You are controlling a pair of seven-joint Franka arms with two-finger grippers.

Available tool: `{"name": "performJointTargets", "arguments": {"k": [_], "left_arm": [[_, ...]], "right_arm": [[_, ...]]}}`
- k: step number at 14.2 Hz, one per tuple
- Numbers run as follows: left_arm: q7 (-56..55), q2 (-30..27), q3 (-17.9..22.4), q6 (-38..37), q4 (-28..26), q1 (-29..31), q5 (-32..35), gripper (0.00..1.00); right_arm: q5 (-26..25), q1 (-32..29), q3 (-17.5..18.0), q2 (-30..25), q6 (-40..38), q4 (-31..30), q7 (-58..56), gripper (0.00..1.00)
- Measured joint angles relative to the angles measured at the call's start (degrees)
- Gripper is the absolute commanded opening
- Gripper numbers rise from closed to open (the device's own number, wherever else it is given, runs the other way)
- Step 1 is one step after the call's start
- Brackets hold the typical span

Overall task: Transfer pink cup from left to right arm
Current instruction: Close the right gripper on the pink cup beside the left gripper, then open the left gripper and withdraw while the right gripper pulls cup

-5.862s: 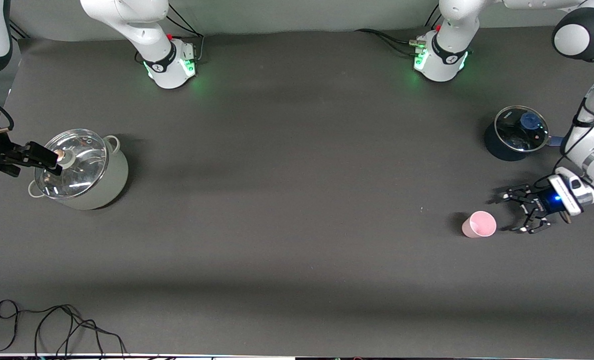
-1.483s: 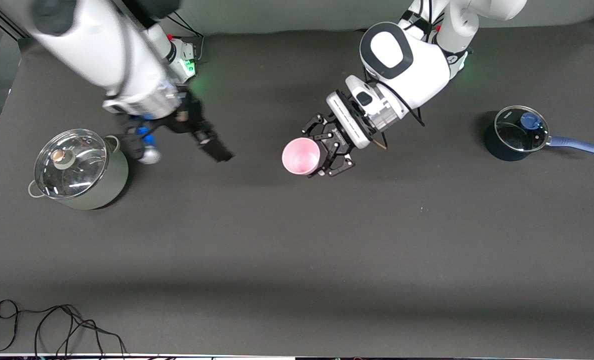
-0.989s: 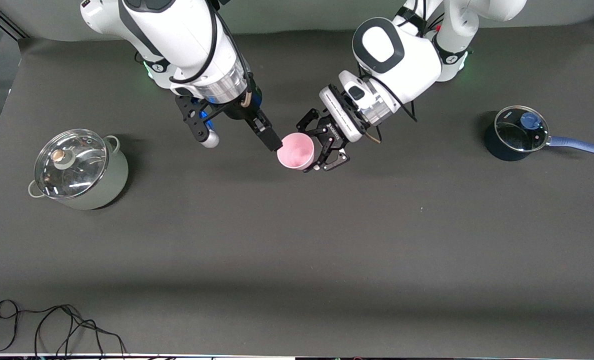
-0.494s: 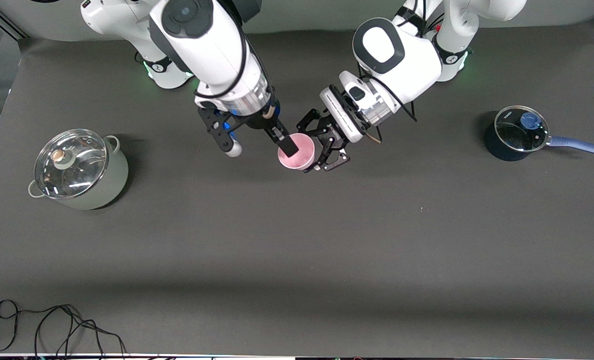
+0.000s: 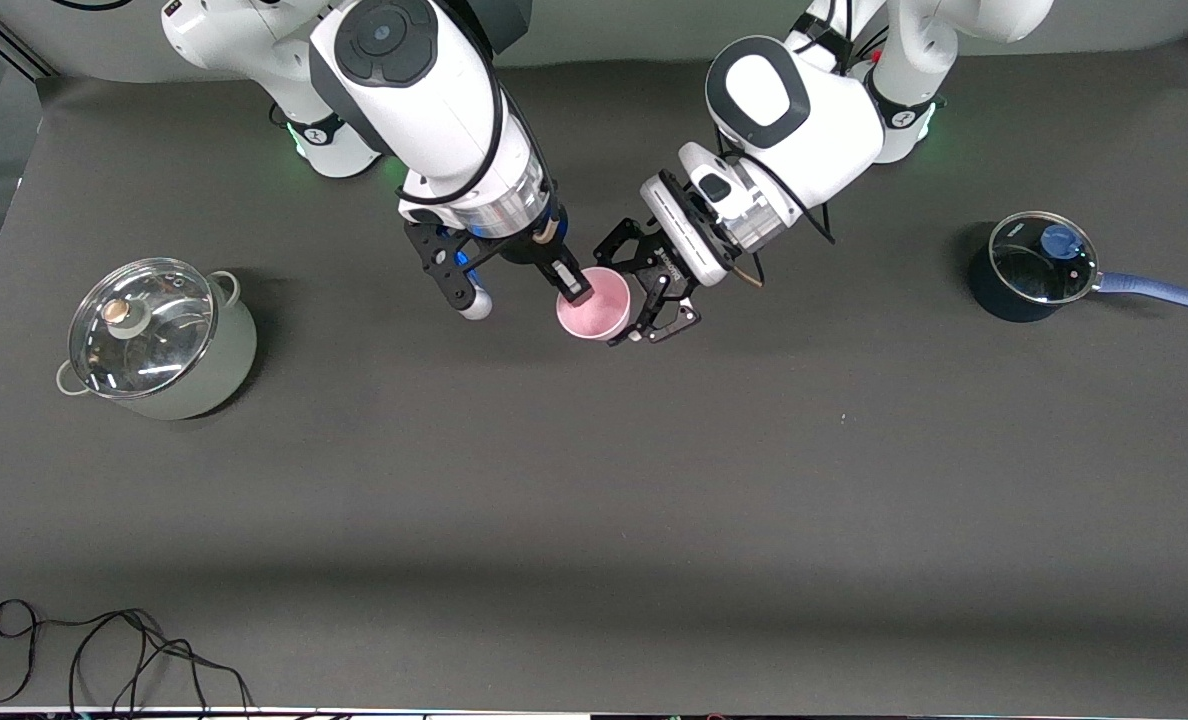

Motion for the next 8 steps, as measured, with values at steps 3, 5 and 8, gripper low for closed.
{"name": "performJointTargets", "arguments": {"k": [3, 5, 8], "left_arm": [[0.71, 0.00, -0.04, 0.11, -0.07, -0.22, 0.04, 0.55], [0.74, 0.00, -0.04, 0.11, -0.07, -0.23, 0.04, 0.76], [-0.25, 0.00, 0.33, 0.30, -0.07, -0.20, -0.58, 0.99]], "right_arm": [[0.01, 0.00, -0.02, 0.05, -0.16, 0.00, -0.54, 0.00], [0.01, 0.00, -0.02, 0.05, -0.17, 0.01, -1.05, 0.00], [0.01, -0.03, -0.43, 0.03, -0.17, 0.16, -1.10, 0.00]]}}
